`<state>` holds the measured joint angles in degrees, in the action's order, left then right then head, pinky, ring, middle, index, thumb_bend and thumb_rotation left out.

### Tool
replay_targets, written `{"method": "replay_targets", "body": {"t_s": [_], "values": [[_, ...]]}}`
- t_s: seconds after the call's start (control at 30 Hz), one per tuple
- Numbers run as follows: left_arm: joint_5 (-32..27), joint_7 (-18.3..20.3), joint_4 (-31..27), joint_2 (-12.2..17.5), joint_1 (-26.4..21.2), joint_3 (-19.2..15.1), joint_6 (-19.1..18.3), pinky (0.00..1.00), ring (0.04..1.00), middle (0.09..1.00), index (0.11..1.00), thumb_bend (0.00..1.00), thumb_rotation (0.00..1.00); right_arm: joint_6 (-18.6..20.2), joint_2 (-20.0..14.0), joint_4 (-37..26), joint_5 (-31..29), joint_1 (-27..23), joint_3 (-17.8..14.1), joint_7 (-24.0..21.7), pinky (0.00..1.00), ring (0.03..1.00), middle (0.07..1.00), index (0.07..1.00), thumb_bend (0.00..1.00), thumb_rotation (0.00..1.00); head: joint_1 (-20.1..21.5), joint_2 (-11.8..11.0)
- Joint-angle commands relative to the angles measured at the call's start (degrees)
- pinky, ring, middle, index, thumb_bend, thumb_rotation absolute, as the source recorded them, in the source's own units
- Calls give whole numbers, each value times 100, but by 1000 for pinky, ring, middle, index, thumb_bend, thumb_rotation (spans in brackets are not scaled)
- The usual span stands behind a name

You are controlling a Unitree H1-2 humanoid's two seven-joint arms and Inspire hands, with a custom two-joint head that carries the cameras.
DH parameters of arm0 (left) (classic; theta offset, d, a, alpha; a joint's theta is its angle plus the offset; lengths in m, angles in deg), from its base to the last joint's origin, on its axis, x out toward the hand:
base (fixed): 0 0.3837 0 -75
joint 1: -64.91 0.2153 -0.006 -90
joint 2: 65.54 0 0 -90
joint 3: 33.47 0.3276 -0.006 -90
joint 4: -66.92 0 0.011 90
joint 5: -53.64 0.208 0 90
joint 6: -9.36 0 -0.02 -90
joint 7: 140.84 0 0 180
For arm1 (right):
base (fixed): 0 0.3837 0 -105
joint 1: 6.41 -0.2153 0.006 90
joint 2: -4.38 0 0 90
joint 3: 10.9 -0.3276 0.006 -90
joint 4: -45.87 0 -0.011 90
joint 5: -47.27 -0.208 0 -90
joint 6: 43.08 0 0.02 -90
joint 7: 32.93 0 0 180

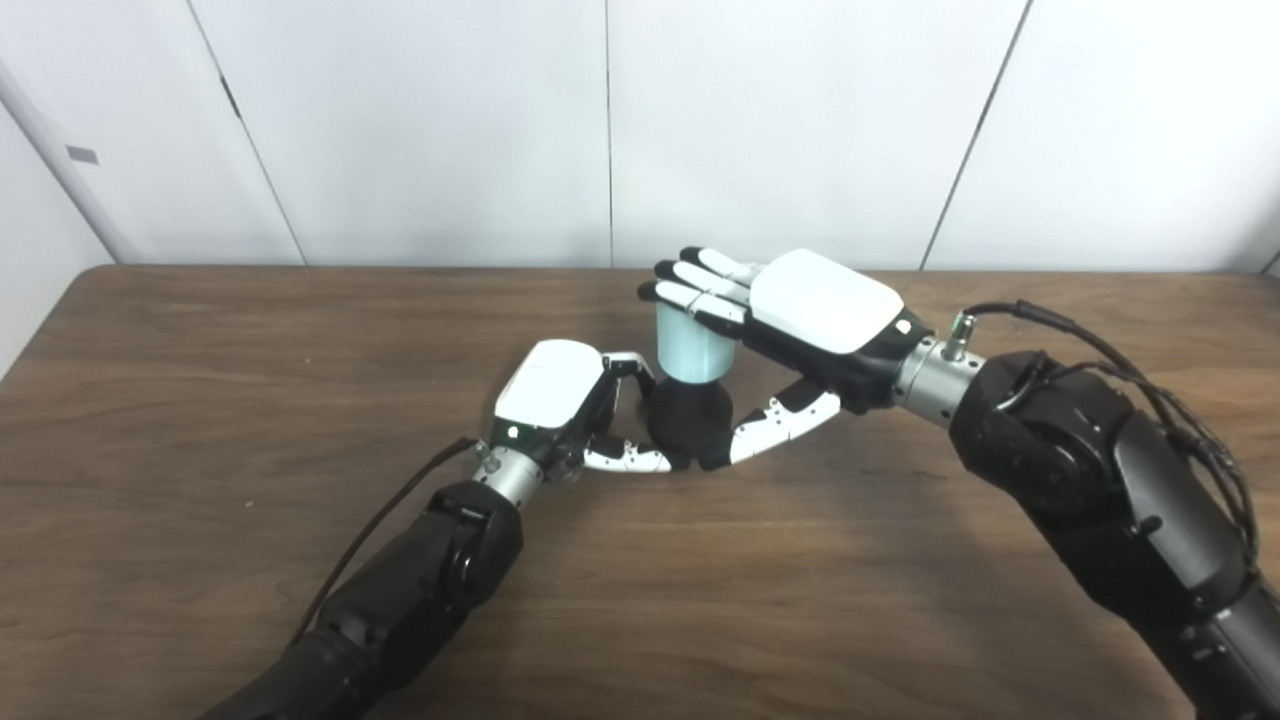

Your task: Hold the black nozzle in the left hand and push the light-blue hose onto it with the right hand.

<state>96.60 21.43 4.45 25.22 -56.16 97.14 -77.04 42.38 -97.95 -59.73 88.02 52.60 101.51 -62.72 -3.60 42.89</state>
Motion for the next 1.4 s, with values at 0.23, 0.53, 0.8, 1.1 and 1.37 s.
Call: {"method": "replay_targets", "body": {"t_s": [0.23, 0.53, 0.8, 1.1, 1.37], "values": [[193, 990, 347, -117, 582, 449, 47, 227, 297, 407, 520, 513, 0, 57, -165, -117, -190, 153, 387, -794, 891, 957, 951, 925, 830, 1000, -8, 9], [165, 986, 340, -98, 589, 437, 88, 249, 318, 414, 522, 515, 0, -5, -303, -160, 57, 138, 551, -861, 932, 970, 959, 927, 821, 1000, -29, 42], [169, 1014, 298, -72, 593, 445, 64, 232, 299, 409, 520, 513, 0, -53, -331, -206, 353, 390, 503, -592, 882, 928, 933, 904, 803, 944, -21, 50], [165, 1036, 214, -38, 628, 432, 24, 247, 319, 411, 523, 514, 0, 232, -99, -152, 1067, 640, 254, -164, 906, 963, 967, 939, 763, 997, -4, 65], [32, 1059, 191, -37, 619, 378, 126, 265, 337, 424, 516, 517, 0, 683, 212, -131, 820, 874, 82, -212, 924, 997, 1000, 995, 716, 952, -3, 66]]}}
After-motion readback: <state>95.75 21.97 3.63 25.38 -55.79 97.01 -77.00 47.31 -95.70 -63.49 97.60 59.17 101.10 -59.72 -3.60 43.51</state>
